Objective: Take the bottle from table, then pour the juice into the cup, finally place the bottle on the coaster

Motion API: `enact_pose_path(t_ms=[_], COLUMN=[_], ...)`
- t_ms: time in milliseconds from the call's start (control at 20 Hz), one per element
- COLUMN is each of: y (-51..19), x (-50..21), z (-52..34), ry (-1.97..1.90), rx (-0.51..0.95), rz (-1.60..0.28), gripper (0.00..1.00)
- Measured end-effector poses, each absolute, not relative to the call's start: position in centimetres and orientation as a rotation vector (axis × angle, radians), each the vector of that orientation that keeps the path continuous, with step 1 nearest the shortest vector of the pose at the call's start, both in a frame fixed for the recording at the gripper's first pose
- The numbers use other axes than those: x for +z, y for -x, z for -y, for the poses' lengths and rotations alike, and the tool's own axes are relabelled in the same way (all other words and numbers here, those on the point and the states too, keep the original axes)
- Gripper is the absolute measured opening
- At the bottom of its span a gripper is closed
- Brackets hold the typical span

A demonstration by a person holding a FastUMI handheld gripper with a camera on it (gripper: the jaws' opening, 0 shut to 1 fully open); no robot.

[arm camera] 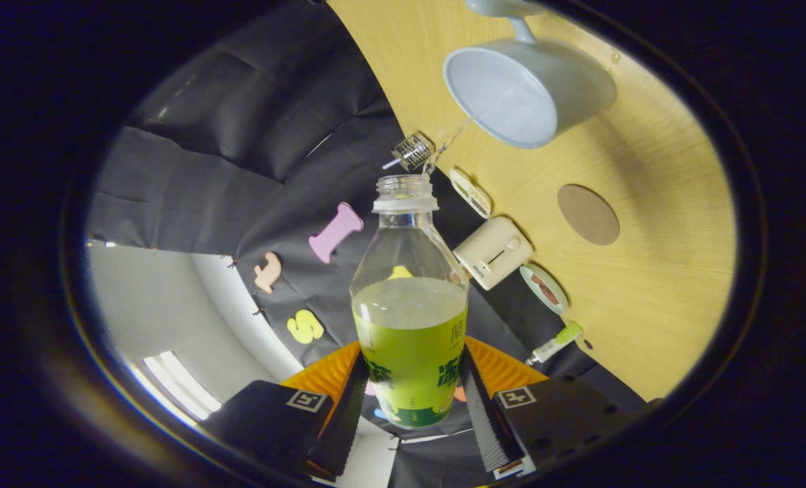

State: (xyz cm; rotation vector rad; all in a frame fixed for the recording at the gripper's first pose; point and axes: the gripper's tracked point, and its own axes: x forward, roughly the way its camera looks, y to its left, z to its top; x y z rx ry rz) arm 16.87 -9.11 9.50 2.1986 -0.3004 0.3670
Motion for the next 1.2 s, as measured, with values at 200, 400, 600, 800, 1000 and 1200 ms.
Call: enact_pose_path(t_ms=[200, 400, 600, 800, 1000, 1200], y=[-16.7, -16.9, -17.2, -16.8, -17.2, -18.6], x=[9.1, 8.4, 6.0, 3.8, 1.3, -0.2], z=[8.7, 7.6, 6.1, 5.8, 6.7, 6.3], ry=[-2.165, -2.078, -1.813, -1.475, -1.118, -0.746], rx=[0.35, 0.323, 0.226, 0.135, 0.007, -0.083], rz=[0.282, 0.219, 0.1, 0.051, -0.028, -0.12], gripper=[0.76, 0.76, 0.76, 0.76, 0.76, 0.77])
